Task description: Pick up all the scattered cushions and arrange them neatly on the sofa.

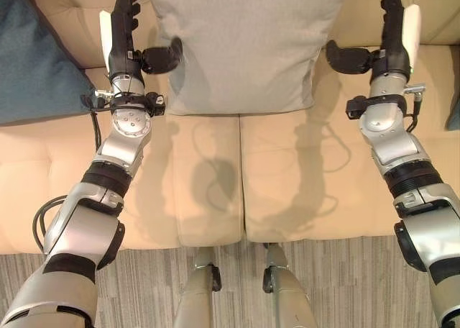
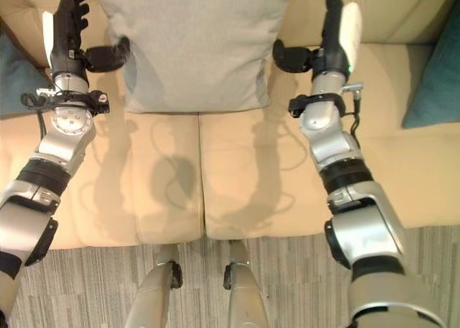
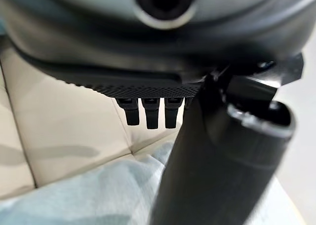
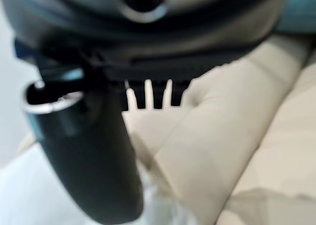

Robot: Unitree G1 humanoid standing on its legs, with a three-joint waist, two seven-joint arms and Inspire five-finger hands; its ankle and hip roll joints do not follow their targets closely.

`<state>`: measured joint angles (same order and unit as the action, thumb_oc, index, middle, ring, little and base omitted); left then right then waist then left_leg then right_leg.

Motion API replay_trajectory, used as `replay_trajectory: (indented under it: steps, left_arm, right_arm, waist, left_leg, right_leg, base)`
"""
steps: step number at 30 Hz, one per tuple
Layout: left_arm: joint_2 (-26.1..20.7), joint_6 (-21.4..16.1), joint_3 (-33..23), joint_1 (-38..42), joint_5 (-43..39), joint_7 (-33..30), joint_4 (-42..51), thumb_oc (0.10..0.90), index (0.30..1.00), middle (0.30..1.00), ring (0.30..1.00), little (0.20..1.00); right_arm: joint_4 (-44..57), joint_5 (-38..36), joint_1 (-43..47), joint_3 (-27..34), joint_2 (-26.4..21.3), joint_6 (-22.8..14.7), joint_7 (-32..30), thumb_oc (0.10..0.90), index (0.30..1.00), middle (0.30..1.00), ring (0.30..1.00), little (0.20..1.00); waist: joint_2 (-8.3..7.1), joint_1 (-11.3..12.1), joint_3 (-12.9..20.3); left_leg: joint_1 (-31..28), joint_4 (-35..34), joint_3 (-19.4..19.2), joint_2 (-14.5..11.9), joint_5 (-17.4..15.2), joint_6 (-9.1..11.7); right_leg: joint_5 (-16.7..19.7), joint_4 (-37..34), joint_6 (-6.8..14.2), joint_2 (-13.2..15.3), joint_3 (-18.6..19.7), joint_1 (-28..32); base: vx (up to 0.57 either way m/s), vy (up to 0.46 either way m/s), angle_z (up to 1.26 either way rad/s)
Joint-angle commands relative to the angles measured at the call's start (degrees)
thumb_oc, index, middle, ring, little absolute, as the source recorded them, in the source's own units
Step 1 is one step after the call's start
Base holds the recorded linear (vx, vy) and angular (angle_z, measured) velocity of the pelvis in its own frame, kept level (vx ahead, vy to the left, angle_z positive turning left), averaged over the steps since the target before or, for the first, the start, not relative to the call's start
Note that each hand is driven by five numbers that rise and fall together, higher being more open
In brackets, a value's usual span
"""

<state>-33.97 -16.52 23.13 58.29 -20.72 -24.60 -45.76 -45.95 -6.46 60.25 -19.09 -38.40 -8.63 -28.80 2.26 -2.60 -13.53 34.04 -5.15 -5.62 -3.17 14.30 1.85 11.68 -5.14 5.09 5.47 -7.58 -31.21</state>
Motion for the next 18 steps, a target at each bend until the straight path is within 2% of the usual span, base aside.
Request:
replay_trajectory:
  steps: [1, 2, 3, 4, 5, 6, 9, 10, 11, 13, 14, 18]
  left_arm:
    - [-2.12, -4.54, -5.94, -6.81, -0.12, 1.14, 7.00, 0.800, 0.900, 0.900, 0.900, 0.900]
    - [-2.13, -4.43, -5.98, -7.11, -0.06, 1.11, 7.28, 0.800, 0.900, 0.900, 0.900, 0.900]
    - [-2.15, -4.58, -7.58, -11.22, 0.10, 2.27, 10.22, 0.800, 0.900, 0.900, 0.900, 0.900]
    - [-1.19, -4.46, -10.19, -18.64, 0.89, 3.68, 15.32, 0.800, 0.900, 0.900, 0.900, 0.900]
    - [-0.81, -4.36, -11.44, -21.81, 1.38, 4.36, 16.72, 0.800, 0.900, 0.900, 0.900, 0.900]
    - [0.94, -3.93, -13.72, -28.46, 1.97, 6.14, 19.66, 0.800, 0.900, 0.900, 0.900, 0.900]
    - [1.74, -3.64, -15.02, -32.55, 2.45, 7.41, 21.47, 0.800, 0.900, 0.900, 0.900, 0.900]
    - [3.55, -2.96, -16.86, -39.26, 3.25, 9.53, 23.90, 0.800, 0.900, 0.900, 0.900, 0.900]
    - [3.97, -2.80, -18.36, -42.69, 3.53, 10.84, 24.86, 0.800, 0.900, 0.900, 0.900, 0.900]
    - [6.27, -1.43, -20.87, -51.07, 2.96, 14.06, 24.92, 0.800, 0.900, 0.900, 0.900, 0.900]
    - [6.27, -1.41, -20.89, -51.28, 2.94, 14.11, 25.02, 0.800, 0.900, 0.900, 0.900, 0.900]
    - [9.15, 0.54, -22.49, -61.10, 2.67, 18.50, 23.12, 0.800, 0.900, 0.900, 0.900, 0.900]
  right_arm:
    - [4.50, -2.26, -6.45, 6.77, -4.42, -4.64, 0.51, 0.800, 0.900, 0.900, 0.900, 0.900]
    - [4.76, -2.20, -6.79, 6.91, -4.38, -4.55, 0.51, 0.800, 0.900, 0.900, 0.900, 0.900]
    - [6.75, -2.46, -11.12, 8.90, -4.39, -4.61, 1.89, 0.800, 0.900, 0.900, 0.900, 0.900]
    - [11.08, -1.40, -18.96, 12.36, -3.26, -4.85, 3.78, 0.800, 0.900, 0.900, 0.900, 0.900]
    - [12.80, -0.86, -22.54, 13.88, -2.55, -4.92, 4.77, 0.800, 0.900, 0.900, 0.900, 0.900]
    - [15.72, 0.42, -29.73, 16.22, -0.49, -5.08, 6.62, 0.800, 0.900, 0.900, 0.900, 0.900]
    - [17.55, 1.41, -34.24, 17.59, 0.92, -4.92, 7.86, 0.800, 0.900, 0.900, 0.900, 0.900]
    - [19.86, 2.86, -40.43, 19.27, 2.77, -4.78, 10.20, 0.800, 0.900, 0.900, 0.900, 0.900]
    - [20.27, 4.06, -43.61, 20.22, 3.31, -4.79, 11.18, 0.800, 0.900, 0.900, 0.900, 0.900]
    - [20.34, 6.48, -50.97, 21.52, 5.17, -4.31, 13.29, 0.800, 0.900, 0.900, 0.900, 0.900]
    - [20.46, 6.53, -51.17, 21.50, 5.19, -4.29, 13.29, 0.800, 0.900, 0.900, 0.900, 0.900]
    - [19.30, 10.72, -58.73, 21.67, 7.67, -3.18, 15.92, 0.800, 0.900, 0.900, 0.900, 0.900]
  waist:
    - [-1.93, 0.71, 5.59]
    - [-1.97, 0.69, 5.72]
    - [-2.05, 0.67, 5.99]
    - [-2.44, 0.63, 6.63]
    - [-2.51, 0.61, 6.77]
    - [-2.82, 0.57, 7.15]
    - [-2.99, 0.56, 7.31]
    - [-3.04, 0.54, 7.54]
    - [-3.04, 0.53, 7.69]
    - [-2.95, 0.63, 8.16]
    - [-2.93, 0.59, 8.10]
    - [-2.87, 0.51, 9.14]
  left_leg:
    - [-5.19, 0.15, 0.55, 1.71, -7.63, 5.49]
    - [-5.05, 0.15, 0.55, 1.75, -7.36, 5.45]
    - [-6.28, 0.15, 0.47, 1.59, -7.94, 5.44]
    - [-8.09, 0.15, 0.25, 1.37, -8.12, 5.35]
    - [-9.21, 0.15, 0.22, 1.25, -8.60, 5.32]
    - [-11.42, 0.15, 0.11, 1.06, -9.04, 5.21]
    - [-12.65, 0.15, 0.10, 0.84, -9.05, 5.13]
    - [-14.85, 0.15, 0.05, 0.61, -9.34, 5.04]
    - [-15.89, 0.15, -0.02, 0.34, -9.51, 5.00]
    - [-19.17, 0.15, 0.01, 0.07, -9.91, 4.80]
    - [-19.40, 0.15, 0.04, 0.06, -9.96, 4.81]
    - [-23.34, 0.15, -0.34, -0.50, -10.38, 4.45]
  right_leg:
    - [-6.12, 0.14, 5.75, 0.17, -0.06, 2.53]
    - [-5.90, 0.14, 5.74, 0.22, -0.06, 2.41]
    - [-6.40, 0.14, 5.63, 0.17, -0.36, 3.51]
    - [-6.66, 0.14, 5.44, 0.27, -0.56, 5.61]
    - [-7.15, 0.14, 5.34, 0.18, -0.74, 6.73]
    - [-7.69, 0.14, 5.23, 0.13, -1.05, 9.09]
    - [-7.90, 0.14, 5.15, 0.16, -1.31, 10.38]
    - [-8.51, 0.14, 5.06, 0.19, -1.65, 12.89]
    - [-8.74, 0.14, 5.05, 0.32, -1.96, 13.83]
    - [-9.62, 0.14, 4.78, 0.28, -2.68, 17.39]
    - [-9.67, 0.14, 4.77, 0.26, -2.71, 17.63]
    - [-10.68, 0.47, 4.46, -0.08, -3.40, 21.63]
  base:
    - [0.01, -0.012, 0.06]
    - [0.04, -0.028, 0.08]
    - [0.06, -0.030, 0.13]
    - [0.11, -0.042, 0.12]
    - [0.11, -0.040, 0.09]
    - [0.07, -0.027, 0.02]
    - [0.05, -0.031, -0.04]
    - [0.05, -0.027, -0.06]
    - [0.08, -0.039, -0.08]
    - [0.04, -0.050, 0.02]
    - [0.02, -0.046, 0.10]
    - [0.01, -0.035, 0.07]
